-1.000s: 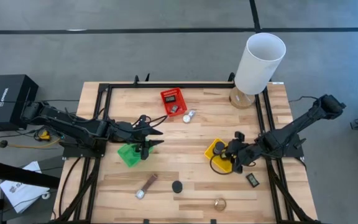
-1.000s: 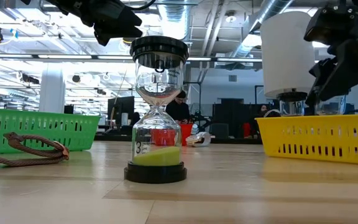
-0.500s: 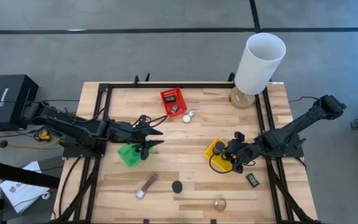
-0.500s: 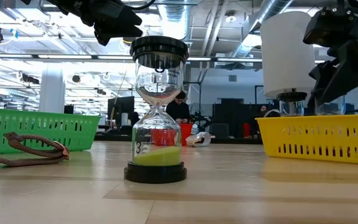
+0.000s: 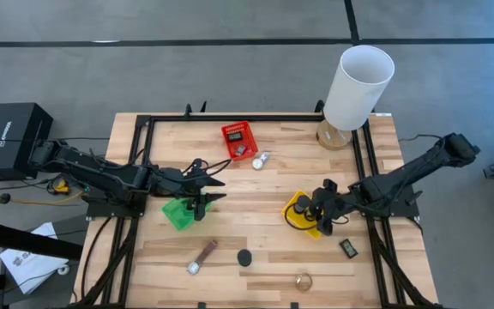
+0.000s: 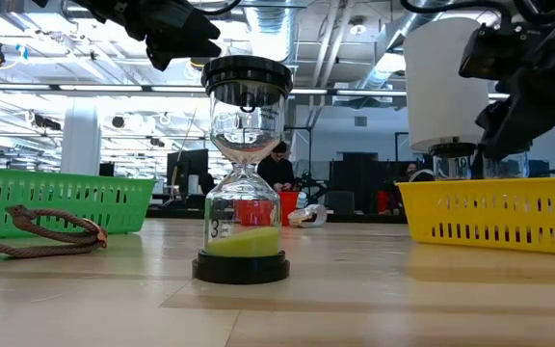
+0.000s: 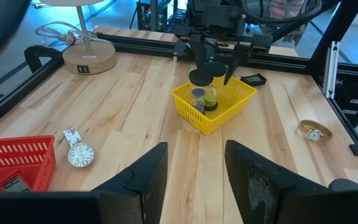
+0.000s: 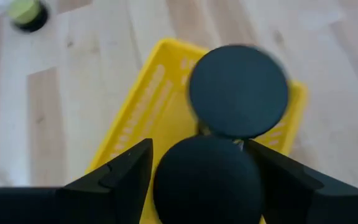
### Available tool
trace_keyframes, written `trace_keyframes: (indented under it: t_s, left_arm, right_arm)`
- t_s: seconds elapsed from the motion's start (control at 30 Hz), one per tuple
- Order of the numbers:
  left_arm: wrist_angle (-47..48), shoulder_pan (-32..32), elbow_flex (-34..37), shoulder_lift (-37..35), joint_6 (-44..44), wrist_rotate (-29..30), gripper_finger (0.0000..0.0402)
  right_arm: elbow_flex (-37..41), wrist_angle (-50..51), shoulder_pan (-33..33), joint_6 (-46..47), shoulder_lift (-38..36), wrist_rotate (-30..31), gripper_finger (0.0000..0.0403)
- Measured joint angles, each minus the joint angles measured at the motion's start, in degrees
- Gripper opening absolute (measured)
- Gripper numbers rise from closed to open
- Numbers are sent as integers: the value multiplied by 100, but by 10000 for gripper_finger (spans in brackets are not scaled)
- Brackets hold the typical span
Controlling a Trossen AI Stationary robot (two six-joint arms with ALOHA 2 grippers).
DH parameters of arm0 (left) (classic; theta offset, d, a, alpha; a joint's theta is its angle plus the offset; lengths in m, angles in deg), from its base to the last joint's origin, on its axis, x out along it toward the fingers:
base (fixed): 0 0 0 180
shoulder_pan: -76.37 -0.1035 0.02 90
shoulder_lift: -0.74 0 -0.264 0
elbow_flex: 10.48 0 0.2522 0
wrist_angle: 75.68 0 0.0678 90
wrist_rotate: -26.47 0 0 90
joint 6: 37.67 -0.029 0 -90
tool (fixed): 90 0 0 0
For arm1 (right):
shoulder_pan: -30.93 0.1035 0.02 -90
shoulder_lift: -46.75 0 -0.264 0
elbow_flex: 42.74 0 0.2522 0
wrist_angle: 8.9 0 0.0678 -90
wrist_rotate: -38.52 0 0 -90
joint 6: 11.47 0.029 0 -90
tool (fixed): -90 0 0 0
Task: Pick & Place Office items
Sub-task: Put the top green hourglass into the yellow bin, then put the brown wrist watch into the green bin
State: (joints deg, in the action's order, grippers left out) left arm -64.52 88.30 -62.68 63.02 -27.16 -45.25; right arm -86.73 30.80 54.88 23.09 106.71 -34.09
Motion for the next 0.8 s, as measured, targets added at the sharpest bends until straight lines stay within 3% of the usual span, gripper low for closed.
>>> trace_keyframes:
  t_s: [0.17,0.57,0.8]
  left_arm:
    - [-1,0,0,0,-149,18,155]
    - [5,0,0,0,-165,20,155]
    - [14,0,0,0,-169,17,155]
  right_arm:
    - [-433,603,-88,-4,0,-424,240]
    - [-1569,1851,-115,-171,-2,64,240]
    - [-2253,1761,115,-157,-2,64,240]
